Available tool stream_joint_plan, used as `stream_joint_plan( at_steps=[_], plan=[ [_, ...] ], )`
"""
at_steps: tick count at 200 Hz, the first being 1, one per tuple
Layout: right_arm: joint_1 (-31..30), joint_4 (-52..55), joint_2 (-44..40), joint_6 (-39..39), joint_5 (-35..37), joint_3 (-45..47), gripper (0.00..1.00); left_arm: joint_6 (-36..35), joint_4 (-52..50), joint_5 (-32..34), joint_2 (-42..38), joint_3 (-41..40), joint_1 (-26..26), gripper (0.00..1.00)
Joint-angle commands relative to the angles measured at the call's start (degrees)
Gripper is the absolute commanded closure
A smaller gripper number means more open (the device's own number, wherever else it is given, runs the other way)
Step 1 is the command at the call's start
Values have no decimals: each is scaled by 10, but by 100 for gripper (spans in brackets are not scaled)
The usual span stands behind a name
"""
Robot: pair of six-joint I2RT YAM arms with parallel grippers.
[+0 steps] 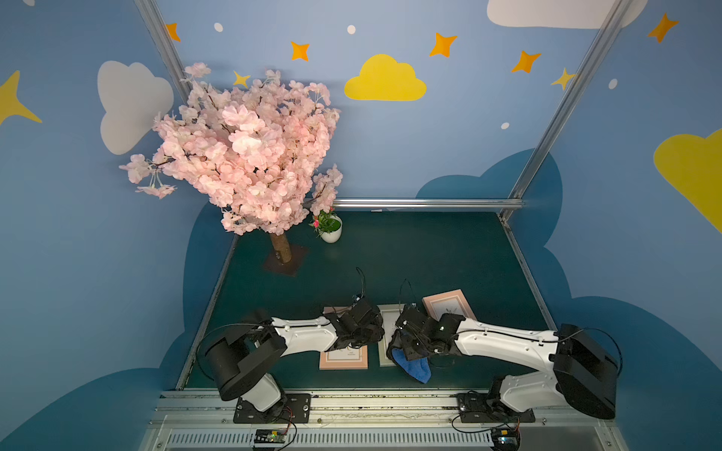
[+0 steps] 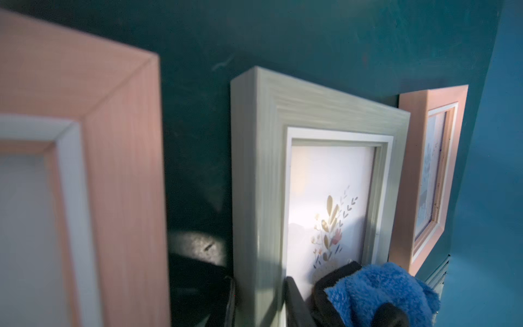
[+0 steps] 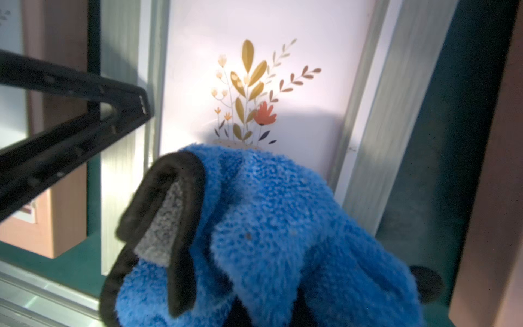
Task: Wipe the picture frame with a cloth
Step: Wipe the dirt from the picture frame.
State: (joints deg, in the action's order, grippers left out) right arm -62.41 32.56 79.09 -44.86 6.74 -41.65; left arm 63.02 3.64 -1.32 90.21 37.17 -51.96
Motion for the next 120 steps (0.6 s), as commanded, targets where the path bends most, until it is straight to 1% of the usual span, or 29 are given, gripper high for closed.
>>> stream_joint_plan(
  at_steps=[1, 42, 58, 84, 120],
  plan=[
    [-14, 117, 10, -30, 7, 25, 100, -3, -138, 20, 35, -28, 1, 97],
    [-8, 103, 24, -25, 29, 12, 100, -6, -136, 16, 38, -28, 1, 97],
    [15, 95, 37, -17, 28, 0, 100, -7, -141, 17, 34, -28, 1, 97],
    [49, 66, 62, 18, 18, -20, 100, -6, -138, 20, 24, -36, 1, 97],
    [96, 51, 111, 56, 27, -74, 100, -6, -147, 23, 20, -39, 1, 97]
  ],
)
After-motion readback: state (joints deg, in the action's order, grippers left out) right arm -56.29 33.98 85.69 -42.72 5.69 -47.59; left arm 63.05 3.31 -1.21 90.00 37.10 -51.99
